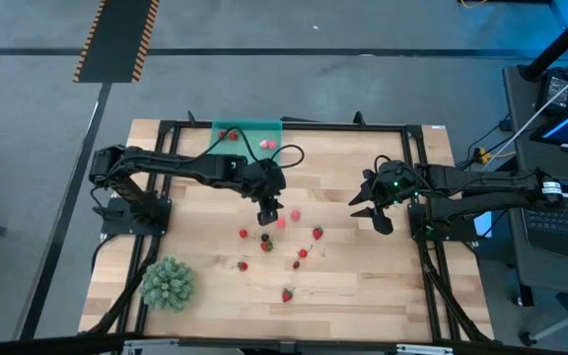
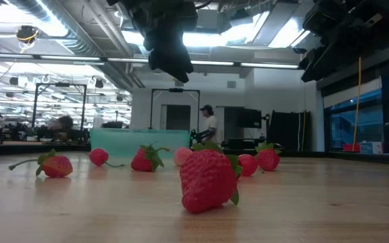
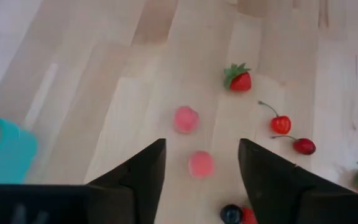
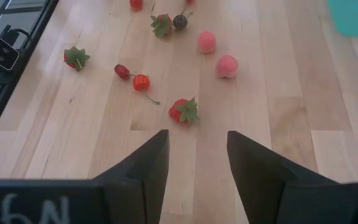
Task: Pick and placing Produce into tupperware
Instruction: Put the pink peach into the blue bin
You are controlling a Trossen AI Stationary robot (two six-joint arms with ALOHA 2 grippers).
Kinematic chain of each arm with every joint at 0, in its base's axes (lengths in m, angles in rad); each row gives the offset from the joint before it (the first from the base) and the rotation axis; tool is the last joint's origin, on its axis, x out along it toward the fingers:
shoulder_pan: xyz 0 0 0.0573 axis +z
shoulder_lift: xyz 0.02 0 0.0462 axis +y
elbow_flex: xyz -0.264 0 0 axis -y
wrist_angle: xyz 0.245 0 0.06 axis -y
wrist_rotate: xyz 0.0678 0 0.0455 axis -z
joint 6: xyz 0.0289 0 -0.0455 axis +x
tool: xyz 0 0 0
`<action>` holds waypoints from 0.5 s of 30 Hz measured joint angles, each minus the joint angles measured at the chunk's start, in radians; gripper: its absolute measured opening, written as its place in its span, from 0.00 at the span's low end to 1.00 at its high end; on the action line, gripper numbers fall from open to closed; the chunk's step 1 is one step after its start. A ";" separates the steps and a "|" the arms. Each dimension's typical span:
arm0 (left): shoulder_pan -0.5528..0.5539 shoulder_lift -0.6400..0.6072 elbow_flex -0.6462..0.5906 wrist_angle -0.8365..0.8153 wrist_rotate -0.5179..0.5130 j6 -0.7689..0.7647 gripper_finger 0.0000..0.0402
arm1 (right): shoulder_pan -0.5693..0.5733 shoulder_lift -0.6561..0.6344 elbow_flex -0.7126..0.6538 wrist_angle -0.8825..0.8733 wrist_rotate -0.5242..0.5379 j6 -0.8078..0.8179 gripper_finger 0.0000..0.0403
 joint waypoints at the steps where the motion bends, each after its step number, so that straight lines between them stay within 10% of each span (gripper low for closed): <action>1: 0.000 0.000 0.000 0.000 0.000 0.008 0.51 | 0.000 0.000 0.000 0.000 0.000 0.000 0.41; 15: -0.036 0.166 -0.002 0.003 0.044 0.191 0.58 | 0.000 0.000 0.000 0.005 0.000 0.000 0.41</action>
